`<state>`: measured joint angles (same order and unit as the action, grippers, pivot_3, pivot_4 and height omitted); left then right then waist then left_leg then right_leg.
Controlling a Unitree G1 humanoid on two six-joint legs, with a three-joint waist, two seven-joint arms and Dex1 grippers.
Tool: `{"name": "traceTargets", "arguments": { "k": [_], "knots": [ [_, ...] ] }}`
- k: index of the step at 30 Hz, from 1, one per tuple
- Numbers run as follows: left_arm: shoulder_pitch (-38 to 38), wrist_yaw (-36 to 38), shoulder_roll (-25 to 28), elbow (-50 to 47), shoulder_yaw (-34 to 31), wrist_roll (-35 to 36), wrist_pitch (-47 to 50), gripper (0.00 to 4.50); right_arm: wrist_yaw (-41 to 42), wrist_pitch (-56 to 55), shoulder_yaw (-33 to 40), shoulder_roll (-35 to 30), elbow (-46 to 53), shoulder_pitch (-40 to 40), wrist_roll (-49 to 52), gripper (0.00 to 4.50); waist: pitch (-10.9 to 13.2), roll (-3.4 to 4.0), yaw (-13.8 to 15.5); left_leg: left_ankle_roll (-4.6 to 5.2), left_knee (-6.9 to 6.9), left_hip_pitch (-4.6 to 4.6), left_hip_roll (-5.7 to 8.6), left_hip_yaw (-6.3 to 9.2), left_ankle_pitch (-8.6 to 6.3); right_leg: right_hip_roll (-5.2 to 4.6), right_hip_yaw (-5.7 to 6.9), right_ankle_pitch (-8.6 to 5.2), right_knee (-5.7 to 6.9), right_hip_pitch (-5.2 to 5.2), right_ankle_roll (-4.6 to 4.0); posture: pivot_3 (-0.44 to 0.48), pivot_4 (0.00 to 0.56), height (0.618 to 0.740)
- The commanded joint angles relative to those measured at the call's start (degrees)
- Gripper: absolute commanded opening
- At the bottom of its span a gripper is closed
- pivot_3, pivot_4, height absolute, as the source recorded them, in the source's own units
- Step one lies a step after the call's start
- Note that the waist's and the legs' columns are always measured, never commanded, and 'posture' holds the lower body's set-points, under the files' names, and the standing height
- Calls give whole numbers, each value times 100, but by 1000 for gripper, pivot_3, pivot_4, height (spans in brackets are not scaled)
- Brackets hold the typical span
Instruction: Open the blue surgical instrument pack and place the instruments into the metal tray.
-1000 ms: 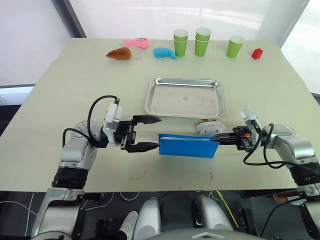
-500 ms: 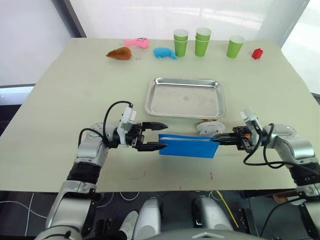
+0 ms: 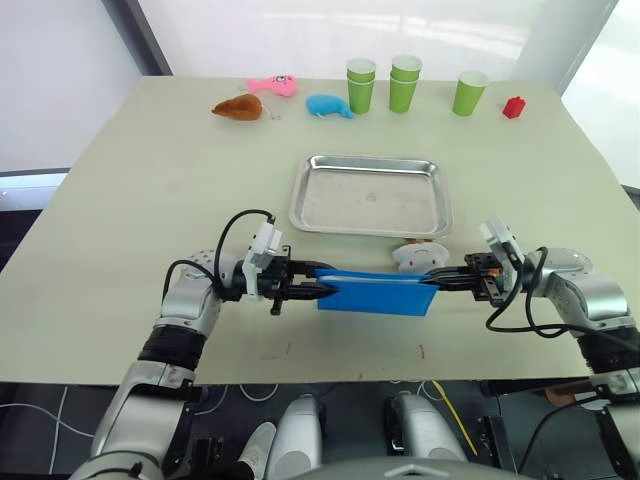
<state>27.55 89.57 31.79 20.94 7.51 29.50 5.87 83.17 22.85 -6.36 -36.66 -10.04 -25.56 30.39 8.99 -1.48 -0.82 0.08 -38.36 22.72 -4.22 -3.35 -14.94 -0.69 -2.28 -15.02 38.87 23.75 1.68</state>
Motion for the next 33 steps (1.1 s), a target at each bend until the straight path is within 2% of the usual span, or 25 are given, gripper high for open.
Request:
{"name": "traceTargets", "arguments": {
  "k": [1,5,8,9,11,14,16,20,25,28,33],
  "knots": [
    [61,293,-12,-75,-20,110,-82,101,-46,-13,53,19,123,1,-50,0,0,0,1,0,0,0,0,0,0,0,0,0,0,0,0,0,150,740],
    [42,293,48,-130,13,160,-45,101,-56,188,107,-63,257,61,15,0,0,0,3,0,0,1,0,0,0,0,0,0,0,0,0,0,150,740],
    [40,293,87,-148,25,176,-38,0,-134,328,281,-155,441,158,131,831,0,0,9,0,0,1,0,1,0,0,1,0,-1,0,0,0,150,740],
    [42,293,93,-150,25,179,-38,0,-164,385,344,-179,491,185,179,1454,0,0,10,0,0,3,0,1,0,-1,2,0,-2,0,0,0,150,740],
    [37,293,103,-163,28,191,-44,0,-164,537,505,-302,603,286,310,2127,0,0,12,0,0,4,0,1,0,-1,2,0,-2,0,0,0,150,740],
    [17,293,124,-197,49,203,-50,0,-213,761,849,-482,669,425,536,3671,0,0,15,0,0,6,1,1,0,-2,2,0,-3,1,0,0,150,740],
    [15,293,125,-194,61,190,-99,0,-375,678,1071,-465,586,438,560,4405,0,0,16,0,0,6,1,1,0,-2,2,0,-3,1,0,0,150,740],
    [23,293,132,-184,89,185,-148,0,-779,135,1297,-225,277,374,312,4405,0,0,-3,0,1,4,1,2,0,0,2,0,-1,1,0,0,150,740],
    [41,293,131,-151,110,177,-211,0,-1605,-490,1113,101,-59,360,-433,4405,0,0,5,0,1,6,1,2,0,-1,2,0,-3,1,0,0,150,740],
    [61,293,158,-160,140,195,-139,0,-2346,-203,1052,351,-87,338,-685,4405,0,0,3,0,1,6,1,1,0,-1,1,0,-2,2,0,0,150,740],
    [63,293,152,-157,113,201,-206,0,-2745,523,947,431,203,492,-656,4405,0,1,5,0,1,7,1,0,0,-2,0,0,-1,4,0,0,150,740]
  ]
}}
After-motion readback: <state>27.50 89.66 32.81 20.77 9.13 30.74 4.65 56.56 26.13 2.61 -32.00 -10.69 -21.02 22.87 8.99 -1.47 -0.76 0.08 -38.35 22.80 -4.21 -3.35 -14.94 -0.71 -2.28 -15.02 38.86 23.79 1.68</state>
